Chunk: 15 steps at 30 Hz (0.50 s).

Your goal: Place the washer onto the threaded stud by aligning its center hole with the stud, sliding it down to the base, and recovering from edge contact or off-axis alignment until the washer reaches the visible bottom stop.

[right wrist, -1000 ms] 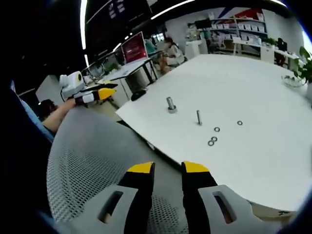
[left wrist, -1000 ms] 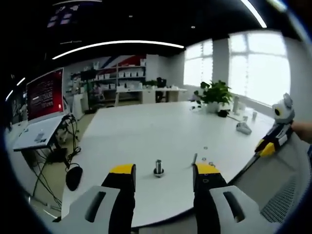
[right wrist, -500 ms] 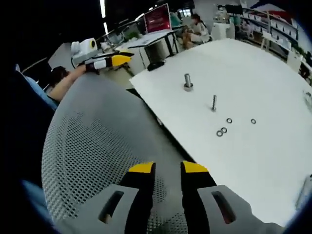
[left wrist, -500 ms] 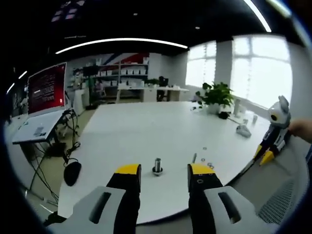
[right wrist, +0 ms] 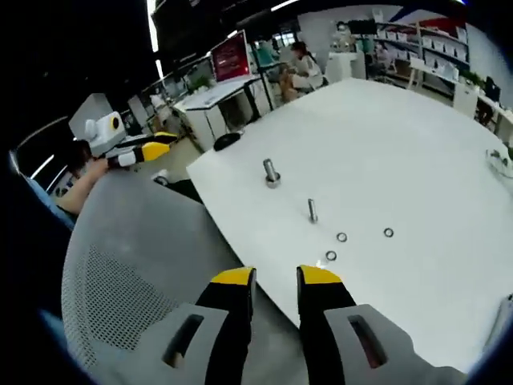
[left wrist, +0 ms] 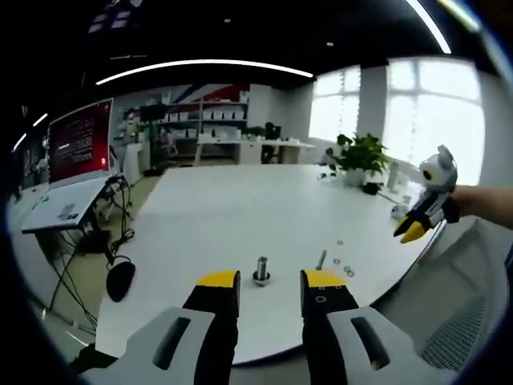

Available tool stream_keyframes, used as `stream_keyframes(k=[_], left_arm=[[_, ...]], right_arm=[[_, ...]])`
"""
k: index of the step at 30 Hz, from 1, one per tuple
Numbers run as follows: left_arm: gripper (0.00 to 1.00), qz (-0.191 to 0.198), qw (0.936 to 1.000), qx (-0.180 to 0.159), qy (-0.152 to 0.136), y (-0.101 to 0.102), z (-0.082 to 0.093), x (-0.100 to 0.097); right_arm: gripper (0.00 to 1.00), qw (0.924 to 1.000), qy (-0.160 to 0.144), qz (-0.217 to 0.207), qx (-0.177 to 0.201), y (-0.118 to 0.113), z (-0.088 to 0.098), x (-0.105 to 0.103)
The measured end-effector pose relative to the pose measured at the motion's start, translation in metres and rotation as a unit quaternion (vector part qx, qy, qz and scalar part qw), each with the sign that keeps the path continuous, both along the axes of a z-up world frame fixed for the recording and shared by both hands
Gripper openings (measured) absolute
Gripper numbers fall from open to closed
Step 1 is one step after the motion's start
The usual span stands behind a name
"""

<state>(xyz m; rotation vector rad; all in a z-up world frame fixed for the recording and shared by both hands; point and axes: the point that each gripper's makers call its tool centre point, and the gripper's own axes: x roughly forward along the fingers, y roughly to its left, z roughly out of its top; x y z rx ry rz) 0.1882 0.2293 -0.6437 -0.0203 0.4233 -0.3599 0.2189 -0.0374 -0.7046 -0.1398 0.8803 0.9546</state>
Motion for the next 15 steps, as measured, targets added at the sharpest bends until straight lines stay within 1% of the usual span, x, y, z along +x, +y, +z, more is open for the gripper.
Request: stream_keyframes(k=[1,2,3,4,5,6,7,9,12,13,15], left_arm=[[0.27,-0.004,1.0,0.003,0.003,-0.001,-0.001,-0.001],[0.27,-0.006,1.0,0.006,0.002,-0.001,-0.001,-0.002],[0.27,-0.007,1.0,0.006,0.002,-0.001,-0.001,-0.002],[0.27,-0.006,1.0,0.005,0.002,-0.001,-0.001,-0.002],[0.27,-0.004,1.0,0.004,0.002,0.0,-0.001,-0.002],[0.27,-0.002,1.0,0.003,0.001,0.0,-0.001,-0.002],[0.27,-0.001,1.0,0.002,0.001,0.0,-0.001,-0.001],[0.26,0.001,1.0,0.0,0.001,0.001,-0.001,-0.001],[0.26,0.0,1.0,-0.001,0.001,0.0,-0.001,-0.002],[0.26,0.001,1.0,-0.002,0.001,0.0,-0.001,-0.002],[0.24,0.004,1.0,-0.005,-0.003,0.001,0.001,-0.001]], right_arm=[[0.23,1.0,0.004,-0.001,0.001,0.001,-0.004,0.002],[0.23,0.9999,0.016,0.001,0.0,0.001,-0.011,0.003],[0.23,0.9996,0.025,0.006,-0.007,0.0,-0.017,0.003],[0.23,0.9991,0.03,0.018,-0.024,-0.003,-0.025,0.003],[0.23,0.9988,0.029,0.022,-0.033,-0.005,-0.029,0.004],[0.23,0.9979,0.033,0.021,-0.052,-0.009,-0.038,0.007],[0.23,0.9977,0.035,0.023,-0.053,-0.009,-0.04,0.008],[0.23,0.9963,0.043,0.031,-0.068,-0.012,-0.05,0.009],[0.23,0.9935,0.045,0.043,-0.095,-0.016,-0.061,0.012],[0.22,0.9922,0.045,0.047,-0.106,-0.017,-0.065,0.012],[0.19,0.9905,0.047,0.059,-0.115,-0.018,-0.071,0.01]])
